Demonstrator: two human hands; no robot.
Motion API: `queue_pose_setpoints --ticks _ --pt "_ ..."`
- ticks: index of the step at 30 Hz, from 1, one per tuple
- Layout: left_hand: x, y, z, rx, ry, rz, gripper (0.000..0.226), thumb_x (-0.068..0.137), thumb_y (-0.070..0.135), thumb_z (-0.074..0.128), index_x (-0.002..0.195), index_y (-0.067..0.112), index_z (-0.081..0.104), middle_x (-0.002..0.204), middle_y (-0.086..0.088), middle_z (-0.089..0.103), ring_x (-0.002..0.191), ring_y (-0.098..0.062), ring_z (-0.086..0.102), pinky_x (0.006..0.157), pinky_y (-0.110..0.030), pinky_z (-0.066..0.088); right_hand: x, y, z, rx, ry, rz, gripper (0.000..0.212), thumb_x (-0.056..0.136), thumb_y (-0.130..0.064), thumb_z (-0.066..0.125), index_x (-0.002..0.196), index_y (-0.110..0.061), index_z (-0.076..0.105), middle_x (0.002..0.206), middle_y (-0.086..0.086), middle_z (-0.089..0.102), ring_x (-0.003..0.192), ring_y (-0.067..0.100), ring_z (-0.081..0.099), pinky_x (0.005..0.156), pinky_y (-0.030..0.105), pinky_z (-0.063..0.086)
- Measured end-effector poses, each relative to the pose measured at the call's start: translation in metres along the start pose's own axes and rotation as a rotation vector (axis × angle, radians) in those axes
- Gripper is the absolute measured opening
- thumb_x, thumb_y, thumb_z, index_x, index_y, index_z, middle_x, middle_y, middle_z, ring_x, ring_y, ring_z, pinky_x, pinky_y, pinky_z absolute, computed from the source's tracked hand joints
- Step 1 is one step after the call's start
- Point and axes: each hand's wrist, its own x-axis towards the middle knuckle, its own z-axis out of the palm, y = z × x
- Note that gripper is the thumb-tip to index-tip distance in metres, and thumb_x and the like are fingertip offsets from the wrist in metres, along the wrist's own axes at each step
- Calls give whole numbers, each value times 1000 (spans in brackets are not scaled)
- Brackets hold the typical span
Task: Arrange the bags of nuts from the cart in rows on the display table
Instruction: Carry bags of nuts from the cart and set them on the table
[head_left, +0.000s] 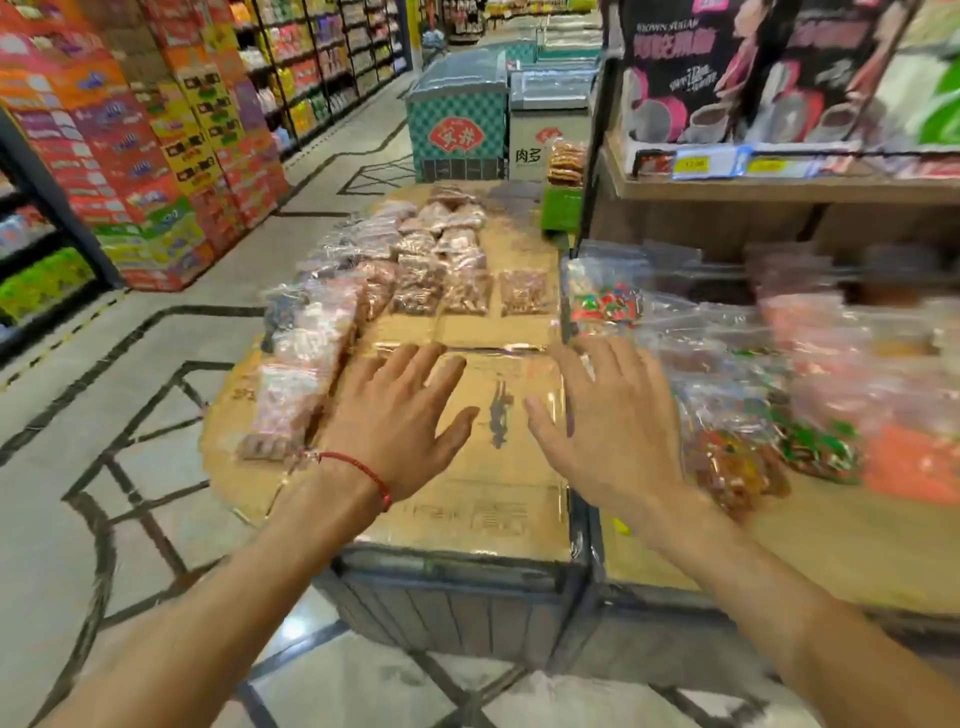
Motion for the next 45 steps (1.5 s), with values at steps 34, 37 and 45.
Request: queue_pose_setpoints --ticks 34,37,45 --pt "7 636 28 -323 -75 1261 50 98 48 47 131 14 65 133 -8 65 120 -31 62 93 -44 51 -483 346 -160 -478 -69 1026 49 100 -51 54 131 -17 68 133 8 68 125 31 59 105 48 40" --pt "8 692 28 -312 -82 1354 52 98 49 43 132 15 64 133 -8 64 120 -31 61 93 -43 50 -512 371 -170 -497 -130 1134 48 100 -53 52 132 -20 66 133 5 66 126 30 56 105 48 38" --pt "37 849 51 -329 -109 1612 49 99 47 49 138 18 57 141 -5 59 126 -29 56 97 -45 47 -554 457 -184 -555 -209 1409 50 102 -53 46 134 -19 63 134 6 63 128 30 55 110 50 38"
